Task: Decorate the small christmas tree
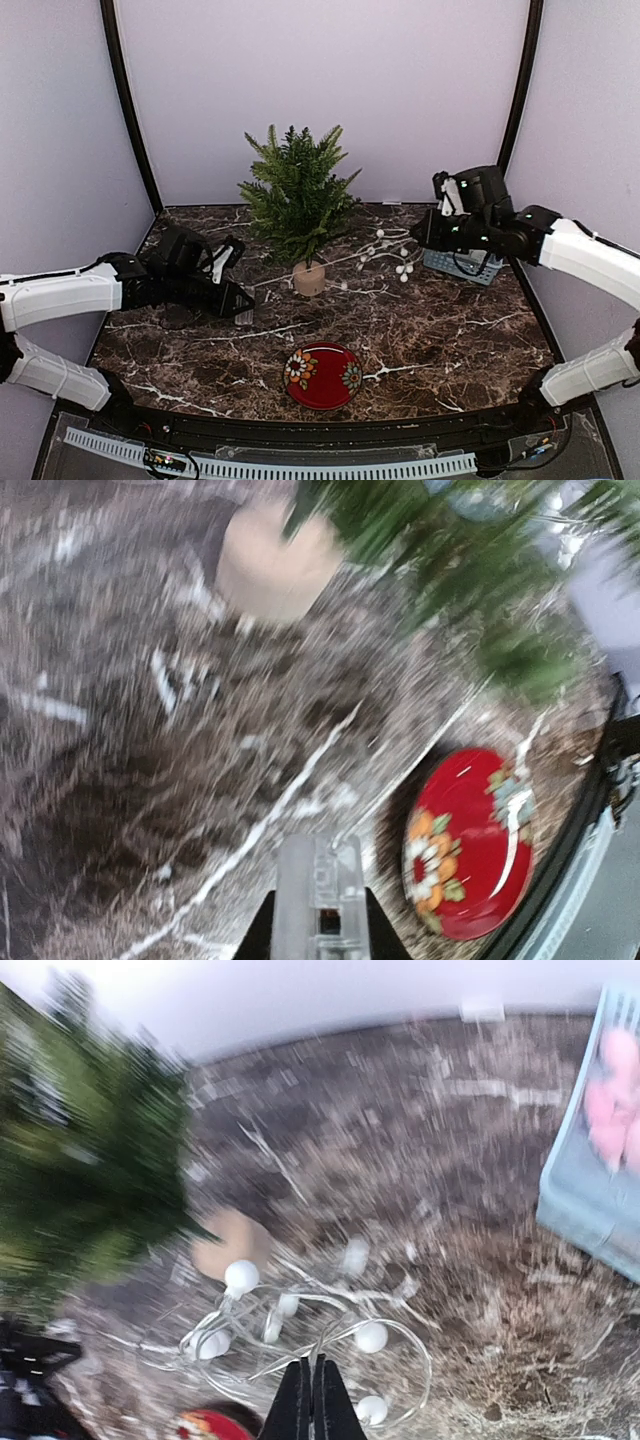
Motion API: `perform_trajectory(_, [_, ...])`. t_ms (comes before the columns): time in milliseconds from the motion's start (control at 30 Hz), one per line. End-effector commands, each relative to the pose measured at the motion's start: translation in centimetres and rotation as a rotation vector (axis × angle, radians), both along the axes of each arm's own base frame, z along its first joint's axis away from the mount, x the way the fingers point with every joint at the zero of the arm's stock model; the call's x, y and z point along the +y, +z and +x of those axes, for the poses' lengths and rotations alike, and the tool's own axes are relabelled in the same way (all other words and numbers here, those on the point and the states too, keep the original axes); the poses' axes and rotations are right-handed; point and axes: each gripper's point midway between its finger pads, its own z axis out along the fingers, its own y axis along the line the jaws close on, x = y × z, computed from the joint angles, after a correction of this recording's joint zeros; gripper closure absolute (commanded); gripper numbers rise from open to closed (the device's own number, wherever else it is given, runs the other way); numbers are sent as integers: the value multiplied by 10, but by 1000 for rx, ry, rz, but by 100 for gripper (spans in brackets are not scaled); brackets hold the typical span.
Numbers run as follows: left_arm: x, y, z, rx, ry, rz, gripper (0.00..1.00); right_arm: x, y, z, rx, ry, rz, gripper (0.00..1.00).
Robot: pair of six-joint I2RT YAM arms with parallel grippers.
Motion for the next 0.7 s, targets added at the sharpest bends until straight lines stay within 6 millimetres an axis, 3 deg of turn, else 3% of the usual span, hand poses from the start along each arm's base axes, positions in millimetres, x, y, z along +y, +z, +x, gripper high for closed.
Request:
perform_trajectory(0, [45, -16, -3, 48, 140, 100, 100, -98, 40, 10, -123, -327, -87, 100])
perform_trajectory(100, [33, -16, -4, 49, 93, 41, 100, -112, 5, 1, -41, -357, -104, 98])
perform_trajectory(233, [16, -20, -10, 82, 7, -22, 100, -111, -56, -15, 95, -354, -99, 75])
perform_trajectory(333, [7, -24, -16, 113, -46, -48, 100, -107, -82, -25, 137, -331, -71, 64])
perform_trajectory(467, [6, -26, -15, 124, -54, -33, 100, -115, -83, -26, 127, -334, -135, 48])
perform_trajectory(567, [9, -26, -15, 121, -44, -21, 100, -86, -71, -25, 92, -149, -92, 33])
perform_trajectory(667, [8, -26, -16, 124, -47, -31, 100, -52, -63, -28, 61, 34, -40, 25])
